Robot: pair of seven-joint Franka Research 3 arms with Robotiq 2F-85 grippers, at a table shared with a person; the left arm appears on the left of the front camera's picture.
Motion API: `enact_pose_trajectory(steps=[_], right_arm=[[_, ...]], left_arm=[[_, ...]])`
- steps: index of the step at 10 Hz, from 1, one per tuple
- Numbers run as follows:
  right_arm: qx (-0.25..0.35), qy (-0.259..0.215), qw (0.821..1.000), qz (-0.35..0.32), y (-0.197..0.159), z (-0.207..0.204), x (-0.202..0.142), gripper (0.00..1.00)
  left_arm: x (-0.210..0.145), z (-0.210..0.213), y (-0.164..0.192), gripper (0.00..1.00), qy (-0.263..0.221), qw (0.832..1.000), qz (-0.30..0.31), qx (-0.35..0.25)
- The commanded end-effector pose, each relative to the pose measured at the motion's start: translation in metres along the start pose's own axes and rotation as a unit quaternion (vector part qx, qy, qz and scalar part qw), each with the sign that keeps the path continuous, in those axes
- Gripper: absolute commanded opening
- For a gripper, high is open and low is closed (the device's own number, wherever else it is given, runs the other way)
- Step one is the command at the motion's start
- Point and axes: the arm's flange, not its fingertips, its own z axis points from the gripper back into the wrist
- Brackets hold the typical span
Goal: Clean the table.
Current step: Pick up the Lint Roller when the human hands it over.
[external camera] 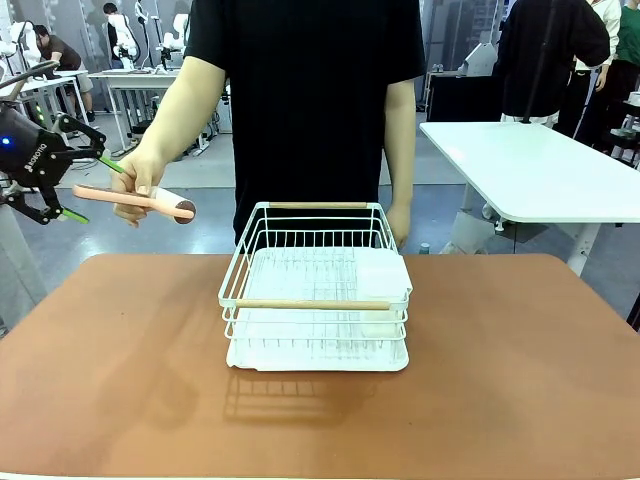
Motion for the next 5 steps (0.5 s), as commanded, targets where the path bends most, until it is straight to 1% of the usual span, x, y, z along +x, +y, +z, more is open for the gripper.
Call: enact_pose_trajectory(steps=[1,2,5], right_arm=[[0.007,-0.003,1.0,0.007,0.0025,-0.0006,-0.001,1.0],[0.007,-0.003,1.0,0.007,0.0025,-0.0006,-0.001,1.0],[0.007,-0.003,1.0,0.007,0.0025,-0.0006,-0.001,1.0]], left_arm=[[-0.03,-0.0001,0.0444,1.0,0.004,1.0,0.02,-0.022],[-0.0304,-0.0004,0.046,1.0,0.0,0.999,0.019,-0.026],[-0.0285,-0.0025,0.0484,1.0,0.009,0.998,0.028,-0.05]])
